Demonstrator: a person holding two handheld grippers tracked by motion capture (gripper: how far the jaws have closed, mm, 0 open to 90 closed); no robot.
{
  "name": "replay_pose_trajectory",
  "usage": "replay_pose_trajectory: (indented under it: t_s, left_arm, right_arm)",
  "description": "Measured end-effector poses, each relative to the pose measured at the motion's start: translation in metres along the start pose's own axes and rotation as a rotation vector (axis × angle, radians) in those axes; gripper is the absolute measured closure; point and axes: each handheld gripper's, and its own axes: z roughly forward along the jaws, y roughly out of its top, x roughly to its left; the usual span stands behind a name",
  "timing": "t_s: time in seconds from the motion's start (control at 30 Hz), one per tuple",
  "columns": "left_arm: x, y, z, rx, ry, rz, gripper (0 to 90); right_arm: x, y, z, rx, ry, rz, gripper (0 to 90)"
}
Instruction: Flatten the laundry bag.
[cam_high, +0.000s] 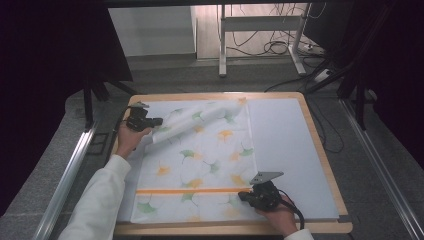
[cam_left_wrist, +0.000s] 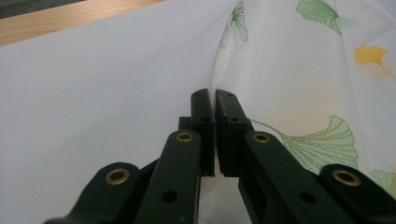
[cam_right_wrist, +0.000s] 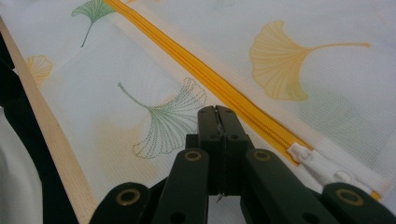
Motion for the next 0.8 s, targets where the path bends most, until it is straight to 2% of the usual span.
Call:
replay_pose_trajectory:
  t_s: [0.07, 0.17, 0.23, 0.37, 0.43, 0.57, 0.8]
  left_arm:
    - [0.002, 0.001, 0.001, 0.005, 0.012, 0.01, 84.5]
    - [0.003, 0.003, -0.001, -0.024, 0.055, -0.005, 64.1]
    - [0.006, 0.005, -0.005, -0.044, 0.059, -0.017, 51.5]
    - [0.013, 0.007, -0.017, -0.069, 0.035, -0.016, 39.1]
    - [0.014, 0.006, -0.023, -0.086, 0.016, -0.026, 36.6]
    - [0.01, 0.004, -0.027, -0.085, -0.01, -0.009, 38.5]
    - [-0.01, -0.006, -0.024, -0.064, -0.02, 0.045, 39.0]
  right_arm:
    - [0.0, 0.0, 0.0, 0.001, 0.002, 0.002, 89.3]
    - [0.0, 0.0, 0.0, 0.001, 0.003, 0.002, 89.3]
    - [0.0, 0.0, 0.0, 0.001, 0.003, 0.002, 89.3]
    - [0.0, 0.0, 0.0, 0.0, 0.002, 0.002, 89.2]
    - [0.0, 0.0, 0.0, 0.0, 0.002, 0.002, 89.3]
    - [0.0, 0.0, 0.0, 0.0, 0.003, 0.006, 89.3]
    - [0.0, 0.0, 0.0, 0.0, 0.003, 0.005, 89.3]
